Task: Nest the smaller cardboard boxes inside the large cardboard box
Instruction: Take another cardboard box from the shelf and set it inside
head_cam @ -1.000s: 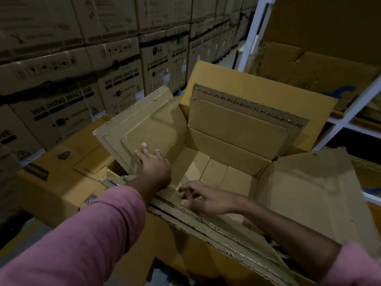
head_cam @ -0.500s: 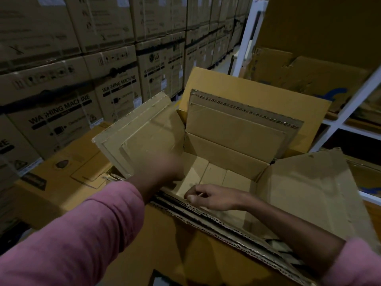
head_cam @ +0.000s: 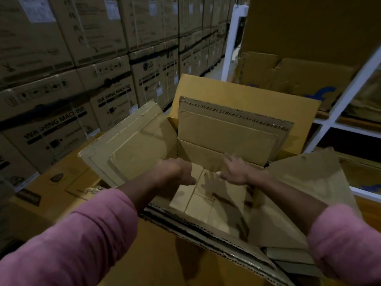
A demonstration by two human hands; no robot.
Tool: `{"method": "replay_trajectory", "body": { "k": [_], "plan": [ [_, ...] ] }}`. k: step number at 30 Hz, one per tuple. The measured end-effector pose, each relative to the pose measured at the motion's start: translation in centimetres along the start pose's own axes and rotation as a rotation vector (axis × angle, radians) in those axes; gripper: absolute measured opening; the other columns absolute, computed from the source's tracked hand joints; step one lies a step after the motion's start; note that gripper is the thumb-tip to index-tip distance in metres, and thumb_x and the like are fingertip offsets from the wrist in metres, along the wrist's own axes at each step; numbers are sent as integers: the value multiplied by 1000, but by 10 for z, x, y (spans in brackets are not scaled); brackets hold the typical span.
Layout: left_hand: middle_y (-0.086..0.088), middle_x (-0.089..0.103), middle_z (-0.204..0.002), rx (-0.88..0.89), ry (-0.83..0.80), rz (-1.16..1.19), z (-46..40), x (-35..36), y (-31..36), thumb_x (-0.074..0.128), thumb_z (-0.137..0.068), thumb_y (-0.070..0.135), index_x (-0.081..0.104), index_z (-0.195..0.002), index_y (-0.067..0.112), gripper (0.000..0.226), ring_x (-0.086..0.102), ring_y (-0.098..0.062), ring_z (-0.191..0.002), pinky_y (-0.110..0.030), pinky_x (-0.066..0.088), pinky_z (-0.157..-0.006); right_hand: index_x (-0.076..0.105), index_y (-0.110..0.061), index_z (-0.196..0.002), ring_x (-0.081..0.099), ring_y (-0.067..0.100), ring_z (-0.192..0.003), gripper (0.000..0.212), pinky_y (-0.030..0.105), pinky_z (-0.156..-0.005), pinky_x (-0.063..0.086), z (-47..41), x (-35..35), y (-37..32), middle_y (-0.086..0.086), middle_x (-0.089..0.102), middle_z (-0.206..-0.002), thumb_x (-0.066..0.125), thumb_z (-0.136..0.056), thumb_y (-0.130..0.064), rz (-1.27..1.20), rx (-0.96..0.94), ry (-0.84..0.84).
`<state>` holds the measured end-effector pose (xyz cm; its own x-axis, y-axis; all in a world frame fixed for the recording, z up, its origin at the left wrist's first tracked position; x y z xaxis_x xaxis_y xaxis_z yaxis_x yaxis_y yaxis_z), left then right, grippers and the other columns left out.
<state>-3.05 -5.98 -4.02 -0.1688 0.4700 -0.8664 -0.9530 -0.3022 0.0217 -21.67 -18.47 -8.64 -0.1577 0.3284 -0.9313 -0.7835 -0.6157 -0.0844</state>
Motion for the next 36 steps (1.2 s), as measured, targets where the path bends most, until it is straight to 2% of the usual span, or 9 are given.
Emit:
{"method": "replay_trajectory", "body": {
  "k": [2,5,7,13,17,24,28,33,36],
  "plan": [
    [-9,49,-147,14,4,1,-5,-2,9,53,-97,59,45,-147,19,64,52,-32,-129,-56,40,-109,2,-17,-163,-11,34,-156,84,60,-125,5,-12,-11,25,9,-11,-171,40,-102,-59,40,60,83],
    [-9,52,-146,28,11,-29,-19,-3,21,54,-95,61,49,-142,20,63,51,-33,-130,-59,38,-110,-7,-16,-163,-21,32,-154,86,62,-123,-3,-30,-25,58,7,-21,-169,36,-103,-60,100,110,143],
    [-9,53,-145,36,20,-60,-26,-2,29,54,-94,62,51,-140,19,63,50,-34,-131,-62,37,-110,-7,-16,-163,-22,32,-154,87,64,-122,-4,-37,-30,71,4,-22,-169,35,-103,-61,111,105,157],
    [-9,43,-156,17,26,-85,-27,-5,52,50,-97,60,45,-148,19,65,38,-37,-143,-71,24,-113,-4,-18,-163,-20,26,-156,83,71,-119,3,-48,-41,81,-4,-19,-170,38,-103,-58,44,94,155],
    [-8,43,-156,-7,16,-87,-33,-7,66,50,-96,61,45,-148,21,66,39,-35,-142,-70,25,-112,0,-20,-164,-16,24,-156,82,71,-118,9,-50,-44,88,-7,-16,-170,43,-103,-56,2,81,148],
    [-8,39,-159,-40,-4,-74,-24,-2,90,49,-97,60,40,-152,21,67,37,-35,-144,-70,22,-114,1,-19,-164,-15,23,-157,83,71,-119,10,-47,-52,91,-7,-12,-171,48,-102,-51,-32,57,129],
    [-7,39,-159,-63,31,-81,-9,3,96,49,-97,61,41,-151,22,67,38,-34,-143,-65,27,-112,2,-16,-164,-15,28,-156,84,70,-120,10,-41,-51,86,-1,-12,-171,49,-102,-49,-30,30,117],
    [-6,1,-171,-54,146,-95,10,4,101,48,-100,55,28,-158,21,71,0,-40,-155,-69,18,-116,8,-17,-163,-13,35,-156,82,65,-123,7,-10,-44,75,7,-9,-171,50,-101,-51,-38,-37,165],
    [-8,-4,-170,-27,223,-83,20,-2,109,48,-100,55,27,-158,20,71,-3,-41,-154,-69,18,-116,6,-20,-163,-8,35,-157,83,62,-124,6,18,-46,71,8,-5,-172,50,-101,-53,-24,-50,213]
  ]
}}
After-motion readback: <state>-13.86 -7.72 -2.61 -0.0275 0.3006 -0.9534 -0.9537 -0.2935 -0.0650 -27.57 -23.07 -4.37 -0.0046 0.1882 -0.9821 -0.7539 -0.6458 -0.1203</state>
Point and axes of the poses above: each hand's wrist, its own z-axis away from the middle knuckle, its own x-axis out of the palm, y = z × x, the point moved 1 cm from there along -z, towards the middle knuckle
